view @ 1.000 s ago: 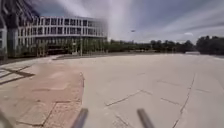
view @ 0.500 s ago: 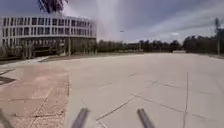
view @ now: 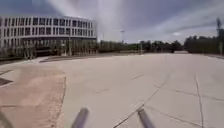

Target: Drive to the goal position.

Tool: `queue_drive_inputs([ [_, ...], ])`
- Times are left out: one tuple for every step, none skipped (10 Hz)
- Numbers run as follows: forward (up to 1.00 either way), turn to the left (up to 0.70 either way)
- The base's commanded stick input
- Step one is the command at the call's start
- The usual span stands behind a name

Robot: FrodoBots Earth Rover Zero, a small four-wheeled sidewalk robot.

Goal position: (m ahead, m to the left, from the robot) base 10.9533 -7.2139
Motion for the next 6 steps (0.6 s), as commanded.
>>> queue_drive_inputs([
  [0.50, 0.00],
  [0.50, 0.00],
  [0.50, 0.00],
  [0.50, 0.00],
  [0.50, 0.00],
  [0.50, 0.00],
])
